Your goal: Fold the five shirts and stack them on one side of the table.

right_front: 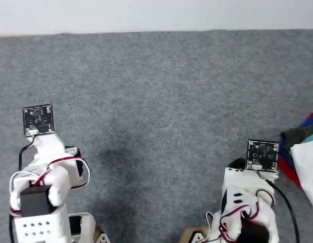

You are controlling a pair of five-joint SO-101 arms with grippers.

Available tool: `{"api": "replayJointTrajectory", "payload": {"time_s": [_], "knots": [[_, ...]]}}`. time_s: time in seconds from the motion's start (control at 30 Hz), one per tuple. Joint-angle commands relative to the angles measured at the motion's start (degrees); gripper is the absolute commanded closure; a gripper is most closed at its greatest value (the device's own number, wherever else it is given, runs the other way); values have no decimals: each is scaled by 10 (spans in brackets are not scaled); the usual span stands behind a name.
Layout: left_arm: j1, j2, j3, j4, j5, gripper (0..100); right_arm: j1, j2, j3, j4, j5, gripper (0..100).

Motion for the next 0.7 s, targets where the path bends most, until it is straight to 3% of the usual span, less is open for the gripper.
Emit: {"api": "replayJointTrajectory", "payload": {"time_s": [0.0, 0.5, 0.67], "knots": [[4, -4, 41, -70, 4, 998, -4, 8, 24, -29, -48, 990], [70, -4, 301, -360, 4, 998, -167, 8, 236, -158, -132, 989], [73, -4, 354, -418, 0, 998, -182, 8, 273, -184, -131, 989]]}}
